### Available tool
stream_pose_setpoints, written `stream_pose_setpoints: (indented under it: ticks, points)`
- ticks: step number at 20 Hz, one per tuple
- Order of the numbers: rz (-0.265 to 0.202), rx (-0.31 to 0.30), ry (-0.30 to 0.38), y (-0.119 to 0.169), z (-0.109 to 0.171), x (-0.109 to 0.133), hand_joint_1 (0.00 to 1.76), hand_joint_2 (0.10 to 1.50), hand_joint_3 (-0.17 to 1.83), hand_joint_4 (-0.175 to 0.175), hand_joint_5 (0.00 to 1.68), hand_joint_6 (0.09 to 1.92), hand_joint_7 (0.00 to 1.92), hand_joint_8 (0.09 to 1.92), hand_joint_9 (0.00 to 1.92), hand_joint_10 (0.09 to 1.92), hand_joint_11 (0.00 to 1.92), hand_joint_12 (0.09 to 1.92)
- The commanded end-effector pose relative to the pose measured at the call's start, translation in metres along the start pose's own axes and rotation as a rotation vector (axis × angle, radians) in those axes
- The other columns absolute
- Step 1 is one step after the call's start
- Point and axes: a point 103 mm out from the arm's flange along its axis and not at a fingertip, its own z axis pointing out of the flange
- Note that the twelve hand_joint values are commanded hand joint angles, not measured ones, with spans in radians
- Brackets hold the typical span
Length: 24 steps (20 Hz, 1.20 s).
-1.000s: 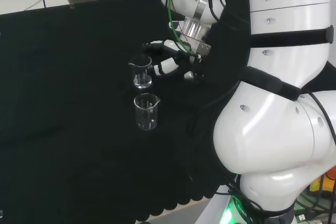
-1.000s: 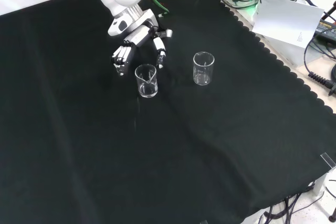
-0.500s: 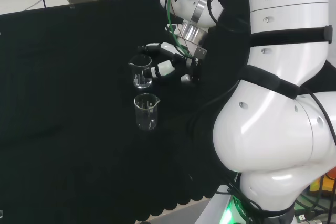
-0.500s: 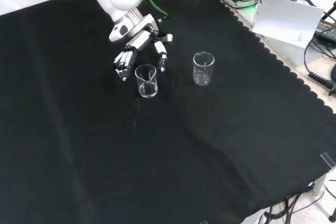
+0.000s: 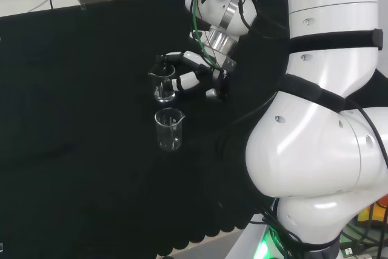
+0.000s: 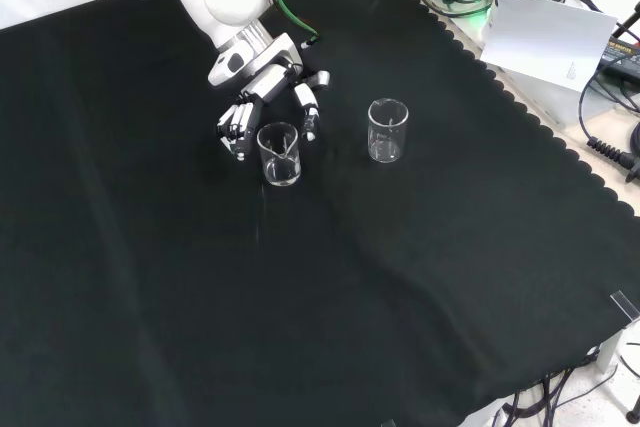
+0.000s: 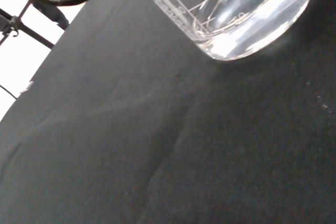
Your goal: Pick up the beaker on the right.
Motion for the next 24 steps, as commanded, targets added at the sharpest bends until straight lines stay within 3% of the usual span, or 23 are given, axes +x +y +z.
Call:
stream_pose_setpoints:
  ticks: [1, 16, 24]
  points:
    - [-0.024, -0.015, 0.023, 0.005, 0.007, 0.003, 0.80, 0.54, 0.57, -0.049, 0.49, 0.09, 0.34, 0.70, 0.47, 0.63, 0.00, 1.38]
    - [-0.009, -0.063, 0.034, 0.013, 0.015, 0.003, 0.92, 0.54, 0.59, -0.051, 0.55, 0.09, 0.38, 0.71, 0.51, 0.61, 0.01, 1.40]
    - [-0.032, -0.079, 0.060, 0.017, 0.017, 0.008, 0.93, 0.53, 0.61, -0.053, 0.59, 0.13, 0.45, 0.72, 0.58, 0.59, 0.09, 1.39]
